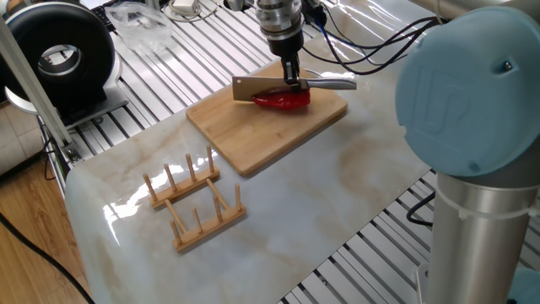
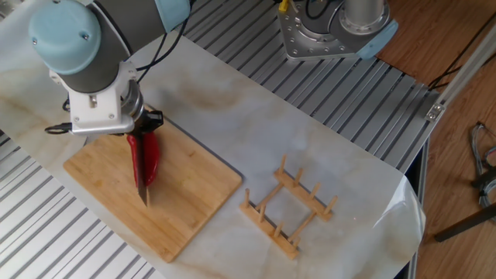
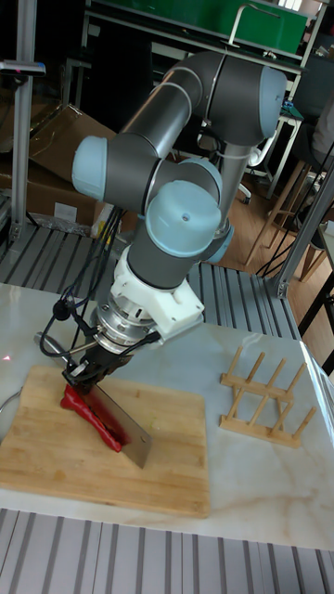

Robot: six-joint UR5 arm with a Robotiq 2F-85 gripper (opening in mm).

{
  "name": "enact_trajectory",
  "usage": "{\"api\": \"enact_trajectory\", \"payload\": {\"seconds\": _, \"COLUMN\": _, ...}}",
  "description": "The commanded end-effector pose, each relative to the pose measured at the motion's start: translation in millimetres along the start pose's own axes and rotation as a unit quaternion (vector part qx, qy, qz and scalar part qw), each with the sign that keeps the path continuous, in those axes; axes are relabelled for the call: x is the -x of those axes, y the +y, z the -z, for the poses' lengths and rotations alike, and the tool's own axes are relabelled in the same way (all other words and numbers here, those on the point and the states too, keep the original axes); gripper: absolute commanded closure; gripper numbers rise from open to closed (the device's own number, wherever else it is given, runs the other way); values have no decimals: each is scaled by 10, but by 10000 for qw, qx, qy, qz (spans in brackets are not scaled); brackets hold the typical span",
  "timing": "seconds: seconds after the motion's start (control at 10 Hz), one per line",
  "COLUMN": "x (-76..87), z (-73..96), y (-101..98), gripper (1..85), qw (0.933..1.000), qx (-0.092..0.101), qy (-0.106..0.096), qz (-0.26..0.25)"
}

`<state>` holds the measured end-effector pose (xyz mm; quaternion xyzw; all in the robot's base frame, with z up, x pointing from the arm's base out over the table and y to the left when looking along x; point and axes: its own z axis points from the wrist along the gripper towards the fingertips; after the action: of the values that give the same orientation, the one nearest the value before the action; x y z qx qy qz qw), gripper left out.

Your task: Chop the chili peppers

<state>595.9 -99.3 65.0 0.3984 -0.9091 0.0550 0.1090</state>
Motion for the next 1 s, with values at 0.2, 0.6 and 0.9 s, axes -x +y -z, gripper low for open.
{"api": "enact_trajectory", "payload": {"seconds": 0.2, "x": 99, "z": 128, "y": 8, "gripper": 843, "qw": 9999, "qx": 29, "qy": -143, "qz": 40}}
{"api": "enact_trajectory", "payload": {"seconds": 0.6, "x": 382, "z": 38, "y": 92, "gripper": 843, "qw": 9989, "qx": 178, "qy": -441, "qz": -54}}
{"api": "enact_trajectory", "payload": {"seconds": 0.9, "x": 417, "z": 10, "y": 111, "gripper": 843, "qw": 9990, "qx": 144, "qy": -402, "qz": -92}}
